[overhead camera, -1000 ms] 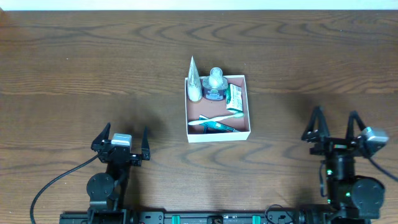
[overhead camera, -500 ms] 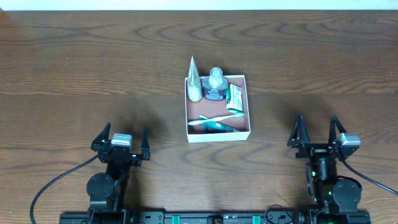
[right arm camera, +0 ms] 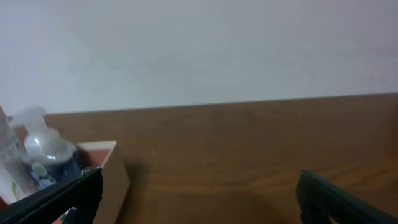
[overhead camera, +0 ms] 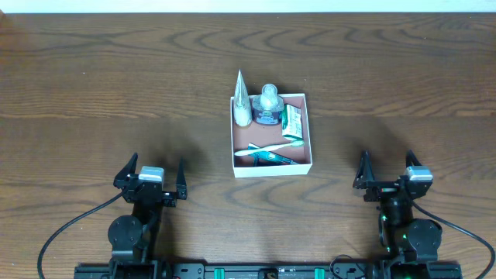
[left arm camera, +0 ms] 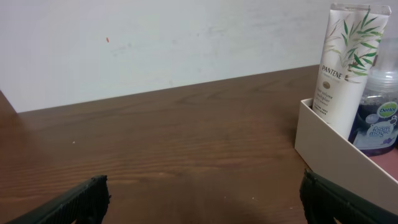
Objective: Pack container
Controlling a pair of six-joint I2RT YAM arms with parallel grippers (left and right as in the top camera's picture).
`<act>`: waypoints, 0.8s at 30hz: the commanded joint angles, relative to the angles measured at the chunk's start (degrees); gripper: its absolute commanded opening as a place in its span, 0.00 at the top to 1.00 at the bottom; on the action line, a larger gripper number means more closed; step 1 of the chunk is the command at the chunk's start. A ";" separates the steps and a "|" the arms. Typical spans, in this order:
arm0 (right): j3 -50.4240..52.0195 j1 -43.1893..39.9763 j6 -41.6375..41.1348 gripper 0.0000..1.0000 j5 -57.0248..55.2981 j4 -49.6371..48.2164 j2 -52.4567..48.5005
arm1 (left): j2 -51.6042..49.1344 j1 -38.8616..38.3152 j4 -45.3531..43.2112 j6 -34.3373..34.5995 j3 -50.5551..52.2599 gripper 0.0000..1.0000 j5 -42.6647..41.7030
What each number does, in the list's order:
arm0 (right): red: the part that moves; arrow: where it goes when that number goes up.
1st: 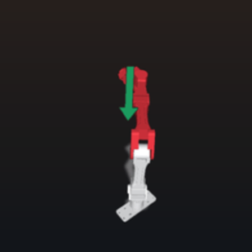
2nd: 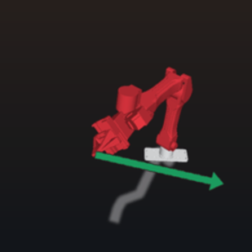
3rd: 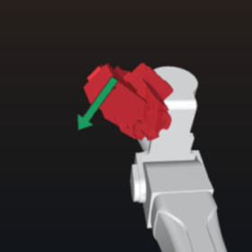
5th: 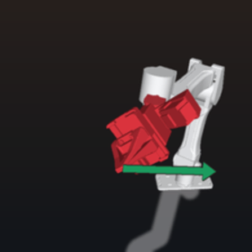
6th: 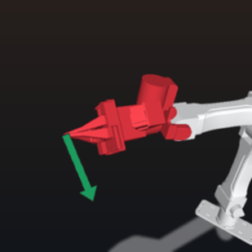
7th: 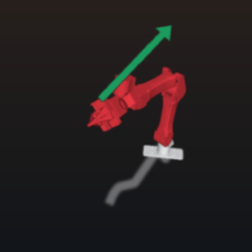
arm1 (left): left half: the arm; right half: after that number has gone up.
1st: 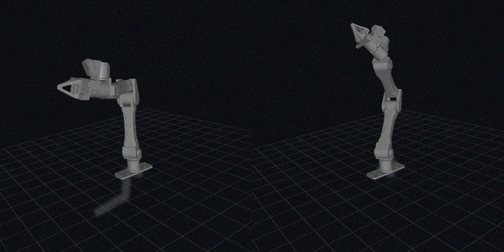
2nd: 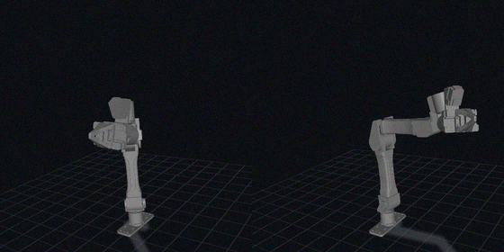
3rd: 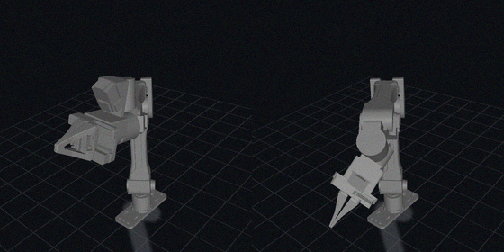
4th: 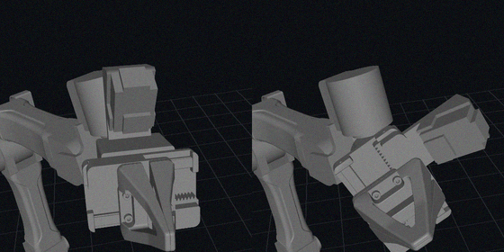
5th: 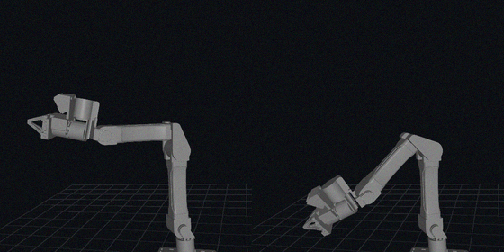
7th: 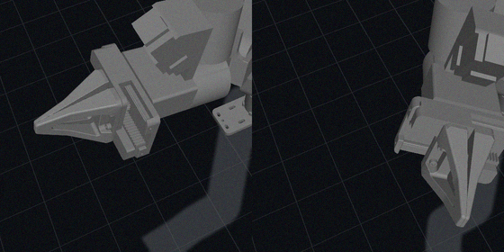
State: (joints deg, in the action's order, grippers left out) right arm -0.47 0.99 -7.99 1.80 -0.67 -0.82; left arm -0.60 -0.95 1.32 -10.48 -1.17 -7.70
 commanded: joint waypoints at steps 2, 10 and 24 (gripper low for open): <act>0.15 0.48 2.54 0.01 0.57 4.55 0.55 | 0.31 0.28 2.05 0.28 0.94 0.02 -0.83; 0.15 0.48 7.10 0.01 -0.22 4.94 0.55 | 0.31 0.28 2.05 0.28 0.94 0.02 -0.83; 0.15 0.48 7.65 0.01 -0.24 4.81 0.55 | 0.31 0.28 2.05 0.28 0.94 0.02 -0.83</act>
State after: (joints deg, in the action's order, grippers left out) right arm -0.43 0.99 -1.74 1.72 3.92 -0.69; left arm -0.60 -0.95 1.32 -10.48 -1.17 -7.70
